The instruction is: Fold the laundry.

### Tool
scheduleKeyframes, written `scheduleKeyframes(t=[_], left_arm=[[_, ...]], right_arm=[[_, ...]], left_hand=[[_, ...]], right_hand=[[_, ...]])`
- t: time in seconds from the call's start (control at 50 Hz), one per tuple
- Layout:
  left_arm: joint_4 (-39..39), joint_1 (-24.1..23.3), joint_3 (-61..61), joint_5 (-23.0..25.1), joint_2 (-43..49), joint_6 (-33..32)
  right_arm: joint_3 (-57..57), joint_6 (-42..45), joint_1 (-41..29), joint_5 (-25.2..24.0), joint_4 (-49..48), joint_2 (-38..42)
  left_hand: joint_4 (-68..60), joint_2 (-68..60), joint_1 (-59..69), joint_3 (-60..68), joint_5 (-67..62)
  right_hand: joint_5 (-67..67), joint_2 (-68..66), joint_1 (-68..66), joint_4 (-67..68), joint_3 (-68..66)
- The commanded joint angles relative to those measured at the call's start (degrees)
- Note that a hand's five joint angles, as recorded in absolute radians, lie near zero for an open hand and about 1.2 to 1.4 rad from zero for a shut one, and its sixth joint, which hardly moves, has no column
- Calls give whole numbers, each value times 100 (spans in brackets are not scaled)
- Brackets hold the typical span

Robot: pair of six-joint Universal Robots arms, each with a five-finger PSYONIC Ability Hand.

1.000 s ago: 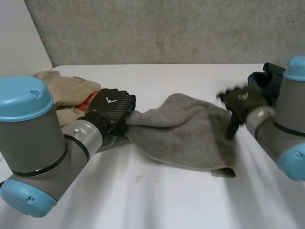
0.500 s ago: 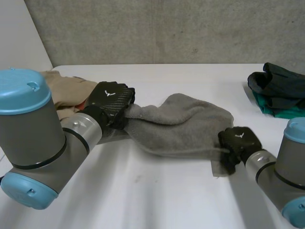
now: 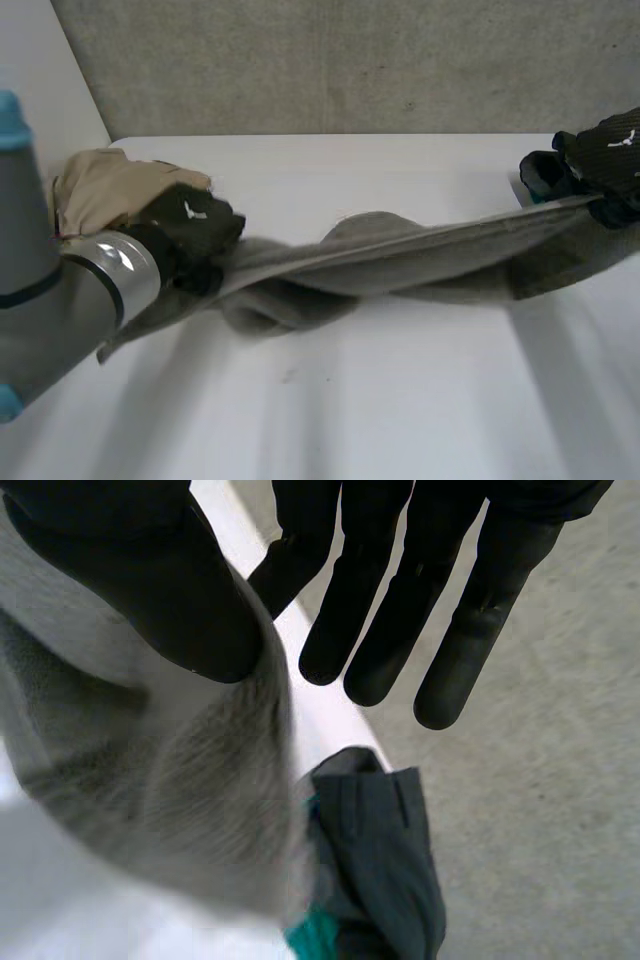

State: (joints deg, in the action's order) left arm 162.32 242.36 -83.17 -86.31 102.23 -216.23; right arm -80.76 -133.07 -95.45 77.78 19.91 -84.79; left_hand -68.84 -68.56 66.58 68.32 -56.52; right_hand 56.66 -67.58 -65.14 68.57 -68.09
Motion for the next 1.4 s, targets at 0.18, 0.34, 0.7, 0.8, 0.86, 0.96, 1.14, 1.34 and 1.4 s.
scheduleKeyframes(t=[0.18, 0.34, 0.7, 0.8, 0.86, 0.96, 1.14, 1.34, 1.4], left_arm=[[2654, -13, 2540, -605, 2283, -613], [4544, -48, 3632, -905, 2451, -481], [3684, -136, 497, -1239, 1808, 81], [3684, -136, -129, -1230, 2045, 81], [3675, -118, -279, -1230, 2301, 72], [3596, -92, -367, -1230, 2205, 55], [2605, 557, -647, -635, 967, 317], [1460, 1410, -2009, 483, 157, 1285], [1478, 1481, -2256, 510, 69, 1294]], right_arm=[[2009, -597, -632, 1176, -1778, 2335], [2468, -1090, -852, 1529, -4854, 2099], [-642, -1125, -879, 774, -4505, 1791], [-1511, -1081, -861, 510, -4408, 1913], [-1715, -1055, -861, 448, -4408, 2071], [-1768, -1072, -852, 448, -4382, 2098], [-1794, -1107, -686, 475, -4382, 2046], [-1900, -1072, -606, 483, -4373, 2037], [-1900, -1090, -624, 483, -4373, 2037]], left_hand=[[-1116, -1144, 1342, 1168, -1348], [-1116, -1144, 1342, 1168, -1348], [-918, -945, 1144, 970, -1149], [-78, -106, 304, 130, -310], [1635, 1607, -1409, -1583, 1403], [4614, 4586, -4388, -4562, 4382], [5645, 5617, -5419, -5593, 5413], [4366, 4338, -4140, -4314, 4134], [4365, 4338, -4139, -4313, 4134]], right_hand=[[1334, -1242, -1486, 1143, -1191], [1334, -1242, -1486, 1143, -1191], [1334, -1242, -1486, 1143, -1191], [1334, -1242, -1486, 1143, -1191], [1334, -1242, -1486, 1143, -1191], [1334, -1242, -1486, 1143, -1191], [1334, -1242, -1486, 1143, -1191], [1334, -1242, -1486, 1143, -1191], [1334, -1242, -1486, 1143, -1191]])
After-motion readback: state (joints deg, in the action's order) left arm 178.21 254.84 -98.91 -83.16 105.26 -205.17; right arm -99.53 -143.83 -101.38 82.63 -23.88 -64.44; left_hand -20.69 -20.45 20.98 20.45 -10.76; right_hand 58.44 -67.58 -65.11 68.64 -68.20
